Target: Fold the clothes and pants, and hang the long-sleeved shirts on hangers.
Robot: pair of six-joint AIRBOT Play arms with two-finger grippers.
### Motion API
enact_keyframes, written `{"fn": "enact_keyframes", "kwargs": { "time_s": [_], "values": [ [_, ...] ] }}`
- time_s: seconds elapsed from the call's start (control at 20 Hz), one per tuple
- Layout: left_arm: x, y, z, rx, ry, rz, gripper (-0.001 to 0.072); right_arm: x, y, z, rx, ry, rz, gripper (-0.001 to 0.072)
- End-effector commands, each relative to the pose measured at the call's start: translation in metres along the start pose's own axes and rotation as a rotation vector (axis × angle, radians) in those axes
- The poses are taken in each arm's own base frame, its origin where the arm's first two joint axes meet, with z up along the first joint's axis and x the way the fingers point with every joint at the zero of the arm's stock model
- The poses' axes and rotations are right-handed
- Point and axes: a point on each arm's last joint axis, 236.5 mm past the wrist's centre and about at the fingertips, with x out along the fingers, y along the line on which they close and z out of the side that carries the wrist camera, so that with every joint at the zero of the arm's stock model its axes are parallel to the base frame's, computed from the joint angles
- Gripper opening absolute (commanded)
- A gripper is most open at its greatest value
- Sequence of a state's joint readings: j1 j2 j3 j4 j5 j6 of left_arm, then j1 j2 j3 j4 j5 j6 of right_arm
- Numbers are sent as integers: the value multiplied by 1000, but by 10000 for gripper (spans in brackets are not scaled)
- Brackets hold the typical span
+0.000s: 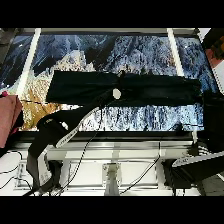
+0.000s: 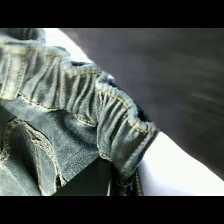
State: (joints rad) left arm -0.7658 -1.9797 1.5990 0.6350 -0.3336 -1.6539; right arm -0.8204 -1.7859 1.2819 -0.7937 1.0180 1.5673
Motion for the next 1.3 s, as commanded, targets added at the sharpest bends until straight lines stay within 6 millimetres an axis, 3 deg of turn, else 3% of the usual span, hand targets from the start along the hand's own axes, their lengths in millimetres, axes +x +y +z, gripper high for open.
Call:
{"fn": "enact_keyframes", "kwargs": {
  "time_s": [0.0, 0.2, 0.35, 0.4, 0.55, 0.65, 0.7, 0.85, 0.95, 1.0, 1.05, 1.1, 1.15, 1.2, 1.25],
  "values": [
    [8, 19, -11, -85, 45, 30, 10, -2, 24, -1, -65, -9, 29, 27],
    [10, 27, -30, -120, 115, 52, 9, -55, 95, -11, -303, 6, 133, 27],
    [12, 30, -32, -119, 122, 55, 9, -94, 163, -35, -466, 7, 226, 27],
    [9, 24, -24, -95, 106, 43, 9, -103, 188, -47, -525, 9, 255, 27],
    [-29, -15, 32, 94, -5, 6, 7, -102, 251, -108, -717, 70, 305, 25],
    [-77, -35, 85, 202, -105, 9, 7, -82, 283, -167, -830, 142, 335, 25],
    [-105, -41, 109, 245, -147, 22, 7, -67, 295, -206, -897, 195, 347, 25],
    [-193, -43, 180, 302, -282, 70, 8, -18, 302, -332, -1066, 402, 338, 24],
    [-243, -39, 213, 285, -355, 84, 10, 20, 285, -406, -1137, 506, 261, 25],
    [-263, -35, 224, 276, -380, 95, 11, 35, 273, -433, -1172, 532, 209, 29],
    [-278, -31, 232, 267, -397, 105, 11, 48, 259, -449, -1252, 530, 149, 66],
    [-291, -28, 238, 261, -408, 114, 12, 56, 247, -453, -1314, 506, 73, 210],
    [-299, -25, 241, 256, -414, 121, 12, 59, 237, -448, -1356, 467, -14, 460],
    [-303, -23, 241, 256, -412, 127, 12, 57, 234, -437, -1406, 431, -79, 499],
    [-305, -23, 241, 265, -407, 131, 12, 51, 236, -418, -1453, 378, -144, 493]
  ]
}}
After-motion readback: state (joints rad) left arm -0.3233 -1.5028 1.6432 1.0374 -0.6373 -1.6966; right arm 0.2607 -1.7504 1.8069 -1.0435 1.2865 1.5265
